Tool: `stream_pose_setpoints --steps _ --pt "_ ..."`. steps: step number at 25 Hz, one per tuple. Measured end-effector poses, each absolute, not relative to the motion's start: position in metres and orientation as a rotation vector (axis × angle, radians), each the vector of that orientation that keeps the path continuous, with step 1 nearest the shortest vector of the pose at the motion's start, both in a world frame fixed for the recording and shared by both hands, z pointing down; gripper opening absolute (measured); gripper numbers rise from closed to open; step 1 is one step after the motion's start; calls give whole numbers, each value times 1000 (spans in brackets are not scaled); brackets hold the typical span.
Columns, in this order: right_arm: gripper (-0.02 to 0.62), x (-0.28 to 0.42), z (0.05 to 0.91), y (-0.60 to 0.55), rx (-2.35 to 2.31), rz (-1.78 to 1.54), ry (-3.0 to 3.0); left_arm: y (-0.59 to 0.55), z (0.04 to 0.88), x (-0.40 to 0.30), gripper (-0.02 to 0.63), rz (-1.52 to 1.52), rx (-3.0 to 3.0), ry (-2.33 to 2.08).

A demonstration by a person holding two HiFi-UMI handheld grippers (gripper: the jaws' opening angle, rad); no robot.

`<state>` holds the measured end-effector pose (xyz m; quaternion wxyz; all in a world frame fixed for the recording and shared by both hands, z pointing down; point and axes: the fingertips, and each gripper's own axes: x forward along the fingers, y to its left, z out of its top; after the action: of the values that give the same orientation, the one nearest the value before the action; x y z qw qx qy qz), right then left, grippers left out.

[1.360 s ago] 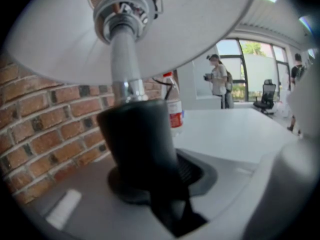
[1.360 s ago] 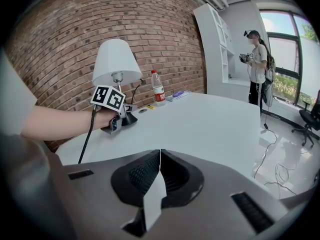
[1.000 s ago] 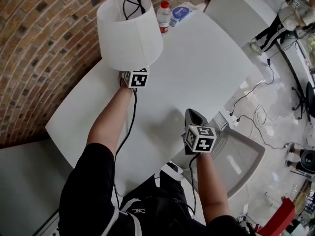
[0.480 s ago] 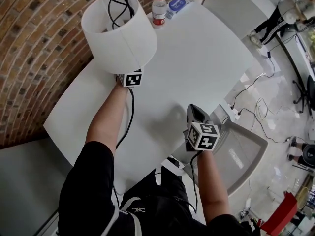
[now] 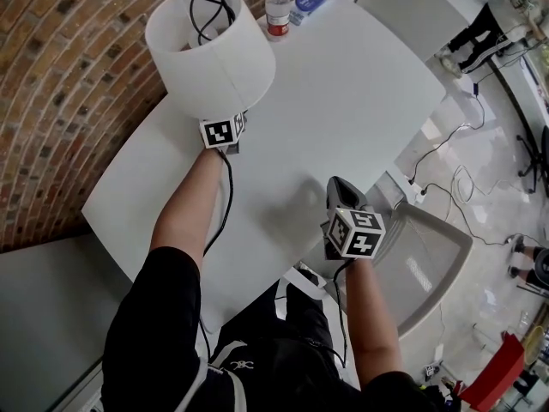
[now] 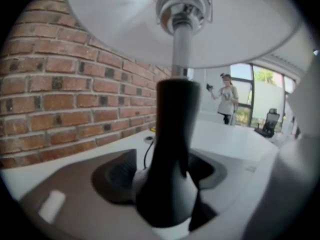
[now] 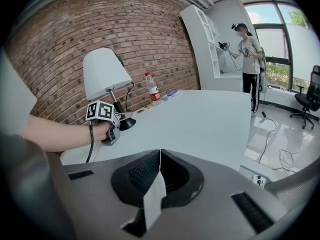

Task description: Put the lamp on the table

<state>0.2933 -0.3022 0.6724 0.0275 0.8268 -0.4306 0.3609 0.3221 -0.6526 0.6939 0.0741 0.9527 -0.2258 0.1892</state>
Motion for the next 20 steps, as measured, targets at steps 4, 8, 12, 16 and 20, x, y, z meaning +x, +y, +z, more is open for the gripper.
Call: stream_pose_setpoints --steps 4,8,12,16,20 --pt "0 289 664 -296 2558 1109 -1346 -637 692 304 302 616 2872 -691" --pt "0 284 649 -294 2550 1084 -1379 -610 699 277 279 728 2873 -701" --pt "0 272 631 -293 2524 1055 -1423 -573 689 242 166 790 2815 -720" --pt "0 258 607 -298 2497 1025 -1483 -543 659 209 23 838 2761 -813" --pt "-2 240 583 -296 2469 1003 -1560 -500 618 183 2 812 2732 -816"
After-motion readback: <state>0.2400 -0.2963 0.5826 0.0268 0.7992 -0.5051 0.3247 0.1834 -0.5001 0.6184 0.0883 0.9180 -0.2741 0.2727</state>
